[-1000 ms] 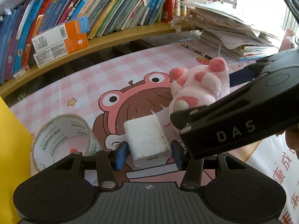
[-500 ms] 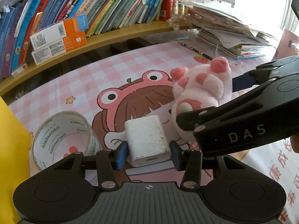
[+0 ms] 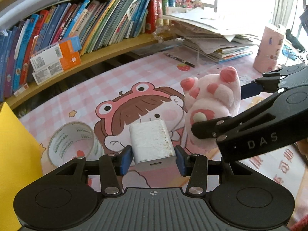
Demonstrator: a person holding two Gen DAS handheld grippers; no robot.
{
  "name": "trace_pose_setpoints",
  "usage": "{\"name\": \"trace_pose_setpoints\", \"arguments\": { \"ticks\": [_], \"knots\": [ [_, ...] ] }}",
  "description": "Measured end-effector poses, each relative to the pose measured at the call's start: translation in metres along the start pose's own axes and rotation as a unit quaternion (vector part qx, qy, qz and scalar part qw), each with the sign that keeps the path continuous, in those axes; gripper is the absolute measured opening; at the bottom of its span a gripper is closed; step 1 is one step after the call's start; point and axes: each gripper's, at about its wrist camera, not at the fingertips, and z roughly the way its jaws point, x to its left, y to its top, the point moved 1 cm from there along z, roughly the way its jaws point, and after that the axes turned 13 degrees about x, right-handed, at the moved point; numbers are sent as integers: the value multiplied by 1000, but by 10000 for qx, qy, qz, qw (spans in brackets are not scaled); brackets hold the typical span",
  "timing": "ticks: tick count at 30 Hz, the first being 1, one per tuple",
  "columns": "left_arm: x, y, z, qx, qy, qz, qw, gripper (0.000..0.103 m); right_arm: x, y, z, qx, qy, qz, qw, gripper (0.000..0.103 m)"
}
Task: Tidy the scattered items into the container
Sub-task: 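Lift and carry the charger and plush pig with both tools over the yellow box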
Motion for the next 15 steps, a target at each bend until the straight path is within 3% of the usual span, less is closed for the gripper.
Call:
{"name": "trace_pose_setpoints", "arguments": {
  "ticks": [15],
  "knots": [
    [-5,-38,-50,-272,-58,133,9995,46,27,-35,-42,-245,-194,117,9994,89]
  ]
}}
